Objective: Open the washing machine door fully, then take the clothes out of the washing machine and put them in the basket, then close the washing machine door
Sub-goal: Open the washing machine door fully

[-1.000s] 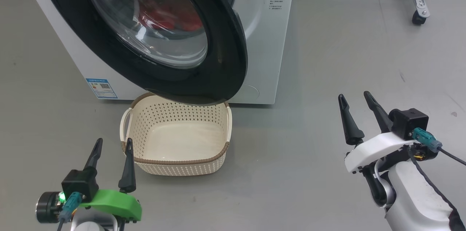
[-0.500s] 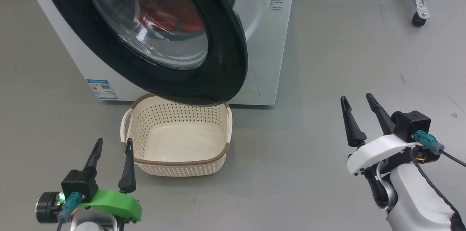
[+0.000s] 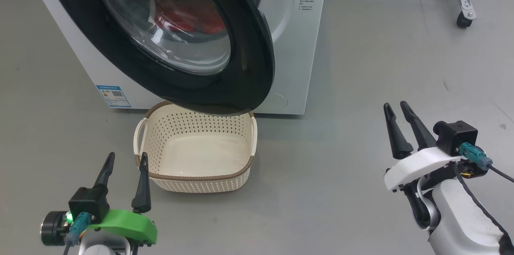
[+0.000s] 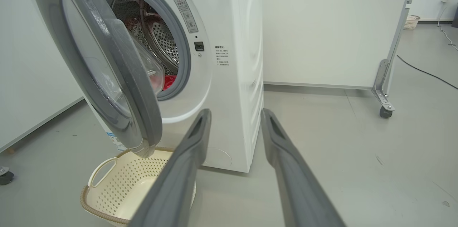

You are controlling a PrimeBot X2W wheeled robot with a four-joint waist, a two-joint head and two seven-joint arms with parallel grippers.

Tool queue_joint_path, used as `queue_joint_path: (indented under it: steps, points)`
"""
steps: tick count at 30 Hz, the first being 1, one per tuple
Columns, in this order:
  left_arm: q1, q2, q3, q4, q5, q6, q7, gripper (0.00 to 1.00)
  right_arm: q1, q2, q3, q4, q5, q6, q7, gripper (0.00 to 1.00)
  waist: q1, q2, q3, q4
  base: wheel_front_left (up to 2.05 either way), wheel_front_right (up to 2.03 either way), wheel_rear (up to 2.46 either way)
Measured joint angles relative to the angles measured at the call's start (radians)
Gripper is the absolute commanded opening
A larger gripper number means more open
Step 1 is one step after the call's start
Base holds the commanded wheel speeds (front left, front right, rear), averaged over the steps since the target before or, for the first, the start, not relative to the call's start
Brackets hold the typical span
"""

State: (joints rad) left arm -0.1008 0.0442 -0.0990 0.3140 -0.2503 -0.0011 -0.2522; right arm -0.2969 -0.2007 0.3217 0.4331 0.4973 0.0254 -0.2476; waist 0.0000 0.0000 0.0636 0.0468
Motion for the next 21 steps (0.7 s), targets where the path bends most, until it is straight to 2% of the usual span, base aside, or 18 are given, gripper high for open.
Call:
queue_joint_path:
  steps: [5, 11, 21]
  points:
    - [0.000, -0.001, -0.001, -0.007, 0.001, -0.002, 0.000, 1.00, -0.002, 0.000, -0.009, -0.008, 0.006, 0.011, 0.000, 0.00, 0.0000, 0.0000, 0.022, 0.006, 0.00, 0.00, 0.00]
    - [-0.001, -0.001, -0.014, -0.015, 0.009, -0.006, 0.000, 1.00, -0.019, 0.015, -0.050, -0.015, 0.084, 0.035, 0.015, 0.00, 0.0000, 0.0000, 0.052, 0.014, 0.00, 0.00, 0.00]
    - [-0.029, -0.003, -0.040, -0.028, 0.015, -0.019, 0.000, 1.00, -0.186, 0.012, -0.137, -0.045, 0.256, 0.056, 0.157, 0.00, 0.0000, 0.0000, 0.129, 0.047, 0.00, 0.00, 0.00]
